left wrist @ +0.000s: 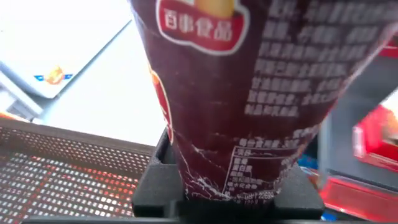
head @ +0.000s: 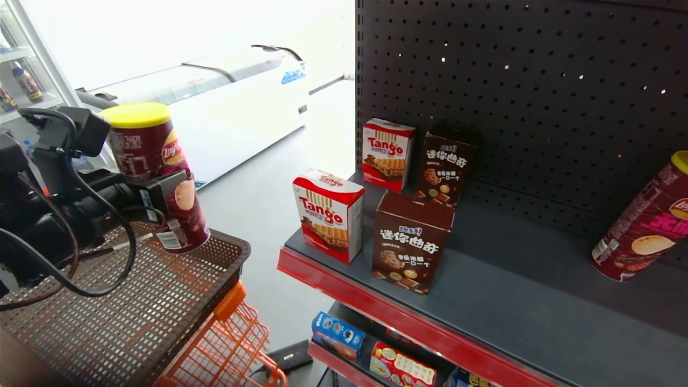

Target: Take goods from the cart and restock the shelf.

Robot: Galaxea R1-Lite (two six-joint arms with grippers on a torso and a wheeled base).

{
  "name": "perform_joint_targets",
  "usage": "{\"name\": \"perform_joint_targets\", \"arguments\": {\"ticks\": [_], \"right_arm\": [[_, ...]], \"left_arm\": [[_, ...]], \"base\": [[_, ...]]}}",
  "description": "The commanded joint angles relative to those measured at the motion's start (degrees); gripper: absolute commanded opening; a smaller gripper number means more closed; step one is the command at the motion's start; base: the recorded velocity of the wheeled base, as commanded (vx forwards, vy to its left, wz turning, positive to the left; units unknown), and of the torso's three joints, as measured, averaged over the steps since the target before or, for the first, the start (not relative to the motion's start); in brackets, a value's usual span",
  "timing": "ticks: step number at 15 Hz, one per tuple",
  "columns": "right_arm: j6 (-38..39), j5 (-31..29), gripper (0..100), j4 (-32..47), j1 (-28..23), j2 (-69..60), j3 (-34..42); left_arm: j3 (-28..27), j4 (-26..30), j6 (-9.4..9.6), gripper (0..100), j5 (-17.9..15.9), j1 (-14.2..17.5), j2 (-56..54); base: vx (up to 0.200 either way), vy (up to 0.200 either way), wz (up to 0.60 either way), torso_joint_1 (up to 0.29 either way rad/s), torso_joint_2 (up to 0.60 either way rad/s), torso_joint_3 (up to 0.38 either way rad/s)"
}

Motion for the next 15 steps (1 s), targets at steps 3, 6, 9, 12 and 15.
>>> {"name": "perform_joint_targets", "arguments": {"ticks": [3,6,9,12,15], "right_arm": [[0.0,0.0,100,0.1,0.0,0.1,0.0],[0.0,0.0,100,0.0,0.0,0.1,0.0],[0.0,0.0,100,0.0,0.0,0.1,0.0],[0.0,0.0,100,0.1,0.0,0.1,0.0],[0.0,0.0,100,0.1,0.0,0.1,0.0]], "left_arm": [[1.0,1.6,-1.02,0,-1.8,-5.2,-6.4],[1.7,2.9,-1.37,0,-5.5,-11.5,-7.8],[4.3,2.7,-1.19,0,-6.6,-15.6,-8.4],[5.9,2.6,-1.19,0,-6.8,-17.5,-8.5],[9.5,2.7,-1.19,0,-7.6,-18.9,-11.9]], "base": [[0.0,0.0,0.0,0.0,0.0,0.0],[0.0,0.0,0.0,0.0,0.0,0.0],[0.0,0.0,0.0,0.0,0.0,0.0],[0.0,0.0,0.0,0.0,0.0,0.0],[0.0,0.0,0.0,0.0,0.0,0.0]]}}
